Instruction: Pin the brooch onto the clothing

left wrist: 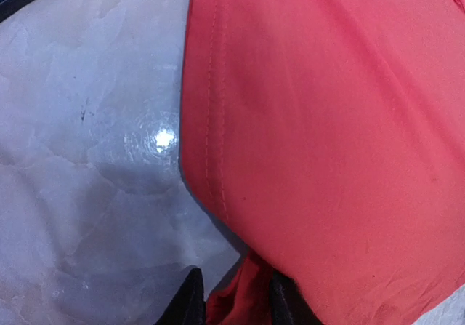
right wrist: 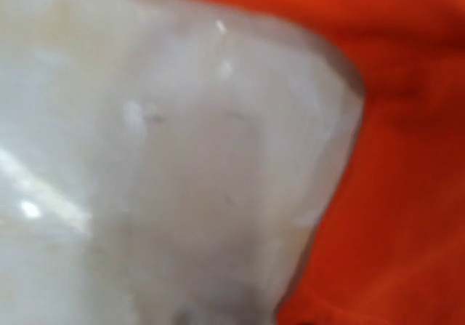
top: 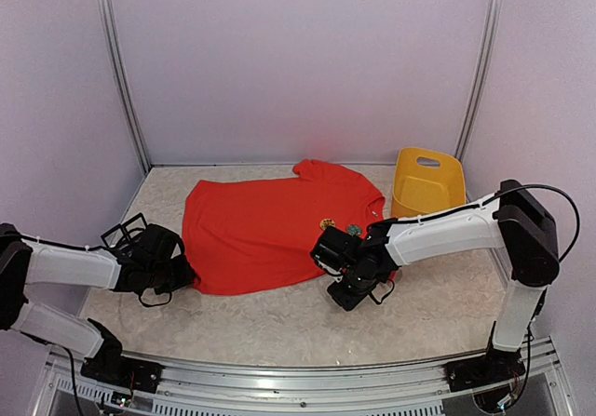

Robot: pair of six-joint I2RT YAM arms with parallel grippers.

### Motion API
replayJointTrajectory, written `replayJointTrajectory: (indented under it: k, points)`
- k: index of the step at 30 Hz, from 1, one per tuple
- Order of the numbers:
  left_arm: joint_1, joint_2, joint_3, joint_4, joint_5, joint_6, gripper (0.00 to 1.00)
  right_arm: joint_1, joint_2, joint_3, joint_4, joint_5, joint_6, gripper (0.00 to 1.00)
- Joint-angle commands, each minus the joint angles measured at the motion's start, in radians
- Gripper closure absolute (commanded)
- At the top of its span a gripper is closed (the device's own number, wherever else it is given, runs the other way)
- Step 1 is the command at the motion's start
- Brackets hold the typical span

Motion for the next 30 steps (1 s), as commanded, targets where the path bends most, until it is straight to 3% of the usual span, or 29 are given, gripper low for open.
replayJointTrajectory:
  k: [1,4,8,11,13,21,26,30]
  points:
    - [-0.010,0.056,-0.022,-0.038,0.029,0.003,0.80,-0.022,0.001,-0.013,0.030,0.022,-0.014,0.66]
    - [-0.011,0.056,-0.026,-0.046,0.036,0.006,1.00,-0.036,0.005,-0.026,0.038,0.018,-0.020,0.71]
    - [-0.024,0.010,-0.028,-0.099,0.018,-0.016,1.00,-0.047,0.006,-0.054,0.027,0.035,-0.025,0.81]
    - [-0.048,-0.093,-0.029,-0.193,-0.026,-0.059,1.00,-0.047,-0.005,-0.044,0.011,0.025,-0.044,0.96]
    - [-0.070,-0.171,-0.037,-0.274,-0.048,-0.103,1.00,-0.044,-0.020,-0.023,-0.004,-0.003,-0.068,0.99]
    - [-0.174,-0.459,-0.103,-0.452,-0.088,-0.306,1.00,-0.038,-0.120,0.016,0.020,-0.042,-0.103,0.86]
    - [-0.187,-0.473,-0.113,-0.473,-0.082,-0.327,1.00,-0.046,-0.036,0.016,0.013,-0.024,-0.098,0.73]
    - [-0.193,-0.467,-0.099,-0.474,-0.108,-0.319,1.00,-0.048,0.007,-0.014,0.016,-0.016,-0.090,0.71]
